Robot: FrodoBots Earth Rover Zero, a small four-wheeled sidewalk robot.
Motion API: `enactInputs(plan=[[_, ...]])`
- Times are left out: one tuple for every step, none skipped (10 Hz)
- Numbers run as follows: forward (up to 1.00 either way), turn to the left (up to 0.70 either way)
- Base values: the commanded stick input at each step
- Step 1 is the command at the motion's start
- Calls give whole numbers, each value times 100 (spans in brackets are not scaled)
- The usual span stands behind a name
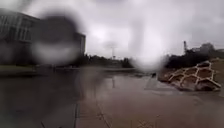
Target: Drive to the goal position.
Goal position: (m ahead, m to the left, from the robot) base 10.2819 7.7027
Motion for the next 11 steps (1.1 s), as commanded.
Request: enactInputs(plan=[[70,0],[70,0],[70,0],[70,0],[70,0],[70,0],[70,0],[70,0],[70,0],[70,0],[70,0]])
